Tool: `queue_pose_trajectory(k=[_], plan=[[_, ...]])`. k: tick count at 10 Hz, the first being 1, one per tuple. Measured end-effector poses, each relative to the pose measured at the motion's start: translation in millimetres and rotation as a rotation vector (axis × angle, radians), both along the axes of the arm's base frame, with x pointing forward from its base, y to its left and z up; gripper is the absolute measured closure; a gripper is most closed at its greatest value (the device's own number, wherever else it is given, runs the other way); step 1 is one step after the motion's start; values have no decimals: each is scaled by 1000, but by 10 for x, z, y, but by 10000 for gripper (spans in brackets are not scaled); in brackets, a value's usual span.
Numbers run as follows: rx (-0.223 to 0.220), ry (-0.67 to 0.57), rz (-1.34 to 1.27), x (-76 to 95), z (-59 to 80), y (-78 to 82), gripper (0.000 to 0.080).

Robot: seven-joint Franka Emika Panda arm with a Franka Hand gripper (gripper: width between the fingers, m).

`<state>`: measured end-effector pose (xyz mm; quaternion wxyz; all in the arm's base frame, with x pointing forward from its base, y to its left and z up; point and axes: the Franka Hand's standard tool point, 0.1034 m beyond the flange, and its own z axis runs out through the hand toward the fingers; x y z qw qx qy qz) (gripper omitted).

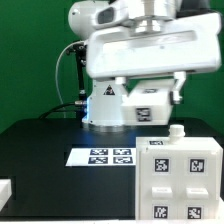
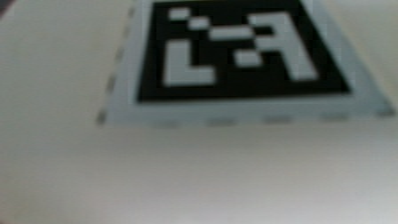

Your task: Assemble cabinet

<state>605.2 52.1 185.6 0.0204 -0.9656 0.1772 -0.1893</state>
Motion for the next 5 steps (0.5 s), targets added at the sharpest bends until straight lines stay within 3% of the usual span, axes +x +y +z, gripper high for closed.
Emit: queue_pose_trajectory(k=[1,2,5], plan=[[-32,-61,49,80,-19,180,249],[-43,-98,69,113,-47,254,249],[-36,-91,66,101,-90,245,249]])
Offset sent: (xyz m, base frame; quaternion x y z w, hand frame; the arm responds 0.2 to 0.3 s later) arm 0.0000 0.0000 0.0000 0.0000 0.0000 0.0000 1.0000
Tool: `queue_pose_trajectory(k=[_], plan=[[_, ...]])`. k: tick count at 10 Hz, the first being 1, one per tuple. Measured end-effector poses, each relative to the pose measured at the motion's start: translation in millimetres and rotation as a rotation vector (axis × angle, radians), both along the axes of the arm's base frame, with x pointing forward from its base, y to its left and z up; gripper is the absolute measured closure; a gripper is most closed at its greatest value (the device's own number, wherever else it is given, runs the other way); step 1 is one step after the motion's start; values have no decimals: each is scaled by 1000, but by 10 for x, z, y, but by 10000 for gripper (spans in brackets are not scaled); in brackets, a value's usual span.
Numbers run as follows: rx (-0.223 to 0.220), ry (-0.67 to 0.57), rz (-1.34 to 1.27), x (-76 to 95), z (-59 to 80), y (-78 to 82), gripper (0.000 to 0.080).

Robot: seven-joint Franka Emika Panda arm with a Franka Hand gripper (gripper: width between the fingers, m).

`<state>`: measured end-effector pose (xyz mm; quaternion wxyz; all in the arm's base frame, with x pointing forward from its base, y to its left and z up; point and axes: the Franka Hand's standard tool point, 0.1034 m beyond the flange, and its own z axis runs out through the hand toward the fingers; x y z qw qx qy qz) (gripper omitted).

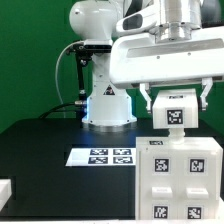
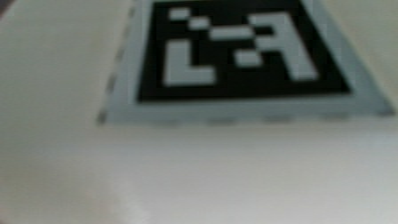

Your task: Assemble cabinet

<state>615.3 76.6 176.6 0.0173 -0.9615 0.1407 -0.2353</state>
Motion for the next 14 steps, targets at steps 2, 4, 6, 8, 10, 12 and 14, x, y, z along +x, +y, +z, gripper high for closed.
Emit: queue_pose_trajectory(k=[2,4,6,8,10,12,14], plan=[[-49,-3,65,130,-64,47,249],[-67,-5,93,169,-100,63,249],[-68,-37,99,181,-108,36,249],[-53,-73,90,143,-105,63,249],[-41,-79,83,81,-105,104,249],[-36,-76,81,46,-108,114,249],[-49,-76,98,46,-113,83,249]])
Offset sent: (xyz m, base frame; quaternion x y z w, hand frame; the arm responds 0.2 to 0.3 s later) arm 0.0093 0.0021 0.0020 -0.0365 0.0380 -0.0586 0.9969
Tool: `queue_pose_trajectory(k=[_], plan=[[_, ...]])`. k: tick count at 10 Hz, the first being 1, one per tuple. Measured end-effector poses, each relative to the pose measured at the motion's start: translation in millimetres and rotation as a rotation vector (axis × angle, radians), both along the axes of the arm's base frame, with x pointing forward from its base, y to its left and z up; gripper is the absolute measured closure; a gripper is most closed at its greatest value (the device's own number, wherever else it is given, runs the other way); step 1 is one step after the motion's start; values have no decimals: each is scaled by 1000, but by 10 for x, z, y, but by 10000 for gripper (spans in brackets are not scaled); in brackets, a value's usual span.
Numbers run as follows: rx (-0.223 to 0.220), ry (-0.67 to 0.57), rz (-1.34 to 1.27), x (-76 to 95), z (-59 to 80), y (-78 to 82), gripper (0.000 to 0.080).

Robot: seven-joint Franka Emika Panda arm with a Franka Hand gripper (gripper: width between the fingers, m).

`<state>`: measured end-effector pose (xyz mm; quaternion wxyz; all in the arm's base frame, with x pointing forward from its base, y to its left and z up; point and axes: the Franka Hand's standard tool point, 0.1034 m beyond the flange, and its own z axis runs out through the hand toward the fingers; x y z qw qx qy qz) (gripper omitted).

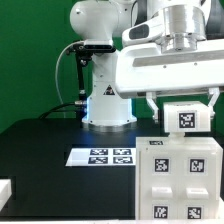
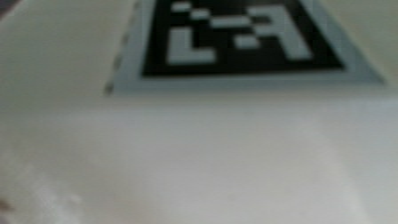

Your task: Assemble cabinet

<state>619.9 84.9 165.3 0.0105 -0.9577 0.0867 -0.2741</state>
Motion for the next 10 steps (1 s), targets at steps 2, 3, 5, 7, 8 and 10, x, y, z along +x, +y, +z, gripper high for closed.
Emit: queue_pose_trajectory(k=[2,3,5,7,8,10], plan=[[-27,6,21,14,-24,-121,249],[-34,11,24,9,-51,-148,249],[-45,17,33,27,-94,-160,249],[-48,16,37,52,-135,-123,249],[-43,7,30,60,-133,-120,249],[-39,3,23,59,-133,-123,249]])
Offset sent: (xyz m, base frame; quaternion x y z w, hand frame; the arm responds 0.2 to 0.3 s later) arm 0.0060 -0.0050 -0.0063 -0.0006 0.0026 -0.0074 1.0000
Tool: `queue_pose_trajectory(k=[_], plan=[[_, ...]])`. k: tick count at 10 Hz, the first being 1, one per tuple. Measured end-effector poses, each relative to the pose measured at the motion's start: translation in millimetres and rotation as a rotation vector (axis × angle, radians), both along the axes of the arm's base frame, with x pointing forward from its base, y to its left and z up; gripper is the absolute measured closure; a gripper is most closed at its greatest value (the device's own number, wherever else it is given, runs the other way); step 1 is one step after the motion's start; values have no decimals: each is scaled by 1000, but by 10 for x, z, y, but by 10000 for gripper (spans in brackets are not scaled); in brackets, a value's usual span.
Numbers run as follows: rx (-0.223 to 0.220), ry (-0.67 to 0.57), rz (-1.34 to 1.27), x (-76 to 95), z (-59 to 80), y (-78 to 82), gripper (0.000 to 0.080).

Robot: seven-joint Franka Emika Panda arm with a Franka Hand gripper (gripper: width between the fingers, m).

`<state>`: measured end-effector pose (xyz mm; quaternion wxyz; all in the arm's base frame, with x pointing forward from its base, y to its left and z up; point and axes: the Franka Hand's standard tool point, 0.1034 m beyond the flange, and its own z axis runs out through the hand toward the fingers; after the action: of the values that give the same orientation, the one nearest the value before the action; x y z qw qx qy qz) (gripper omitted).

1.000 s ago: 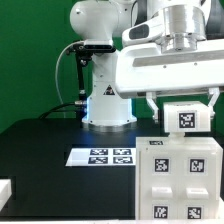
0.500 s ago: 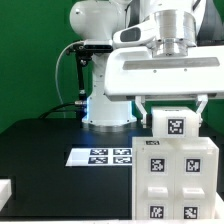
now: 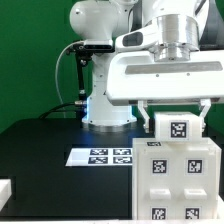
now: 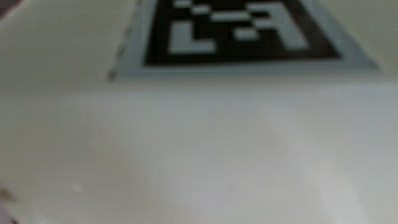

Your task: Assemble cabinet

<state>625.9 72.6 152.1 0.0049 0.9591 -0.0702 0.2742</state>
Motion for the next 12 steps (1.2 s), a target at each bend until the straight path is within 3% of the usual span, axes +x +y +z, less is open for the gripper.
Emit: queue_pose_trajectory(k=[4,5,6,7,12], plan=[[1,0,-2,-1,-2,-1,241],[0,22,-2,-16,-15,-10,68],[9,74,-9,-20,39,-27,14],[17,88,-13,2,115,-31,14],[43,484,-71,-16,169,-115,3]])
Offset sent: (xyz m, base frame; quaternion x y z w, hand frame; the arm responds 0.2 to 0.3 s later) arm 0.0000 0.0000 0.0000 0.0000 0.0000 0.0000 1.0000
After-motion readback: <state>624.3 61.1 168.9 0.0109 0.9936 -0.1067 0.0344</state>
